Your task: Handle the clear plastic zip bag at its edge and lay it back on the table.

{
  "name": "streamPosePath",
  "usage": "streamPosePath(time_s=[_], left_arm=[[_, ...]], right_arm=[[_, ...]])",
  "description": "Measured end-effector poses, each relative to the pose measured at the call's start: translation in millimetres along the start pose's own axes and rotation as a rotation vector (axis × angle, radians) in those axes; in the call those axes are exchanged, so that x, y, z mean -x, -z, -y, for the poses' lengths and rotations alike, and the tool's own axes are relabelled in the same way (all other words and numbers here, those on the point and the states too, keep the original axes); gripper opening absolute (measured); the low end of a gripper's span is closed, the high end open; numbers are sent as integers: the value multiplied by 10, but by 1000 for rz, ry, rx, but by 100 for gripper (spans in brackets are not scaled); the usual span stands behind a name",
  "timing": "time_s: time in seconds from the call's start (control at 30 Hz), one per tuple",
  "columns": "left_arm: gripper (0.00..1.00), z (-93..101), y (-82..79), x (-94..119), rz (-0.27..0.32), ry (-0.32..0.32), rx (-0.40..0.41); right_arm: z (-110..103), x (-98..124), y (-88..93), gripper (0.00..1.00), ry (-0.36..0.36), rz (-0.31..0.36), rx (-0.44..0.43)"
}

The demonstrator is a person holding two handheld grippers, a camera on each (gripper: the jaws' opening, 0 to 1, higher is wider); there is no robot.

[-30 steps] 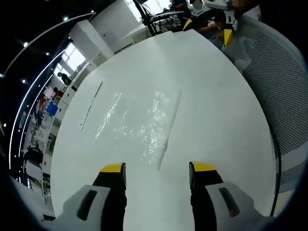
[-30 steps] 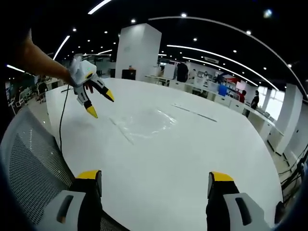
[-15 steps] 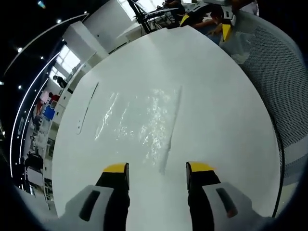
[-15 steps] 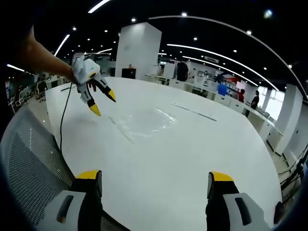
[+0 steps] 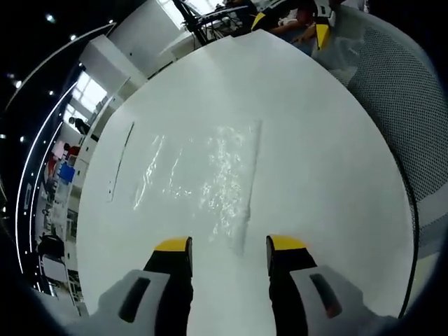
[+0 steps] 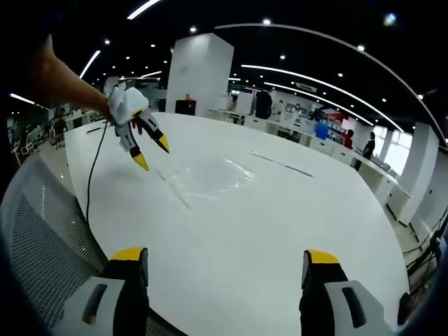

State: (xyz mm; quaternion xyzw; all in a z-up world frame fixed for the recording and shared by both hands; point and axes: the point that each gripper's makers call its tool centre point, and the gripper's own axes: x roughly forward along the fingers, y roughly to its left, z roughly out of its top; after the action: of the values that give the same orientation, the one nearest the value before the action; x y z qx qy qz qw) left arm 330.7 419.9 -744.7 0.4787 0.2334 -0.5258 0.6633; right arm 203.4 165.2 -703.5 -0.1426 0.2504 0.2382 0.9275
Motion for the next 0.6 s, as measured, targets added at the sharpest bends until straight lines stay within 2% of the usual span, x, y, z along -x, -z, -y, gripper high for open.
streamPosePath(time_s=[0.13, 0.3, 0.6], left_arm=[[32, 5, 20, -25, -6, 28, 9], [27, -21, 7, -63, -2, 44, 8], [23, 36, 41, -170, -20, 96, -48]], right_arm=[[-2, 0, 5, 91, -1, -1, -1], [-22, -5, 18, 91, -11, -7, 4], [-17, -4, 28, 90, -9, -14, -1]])
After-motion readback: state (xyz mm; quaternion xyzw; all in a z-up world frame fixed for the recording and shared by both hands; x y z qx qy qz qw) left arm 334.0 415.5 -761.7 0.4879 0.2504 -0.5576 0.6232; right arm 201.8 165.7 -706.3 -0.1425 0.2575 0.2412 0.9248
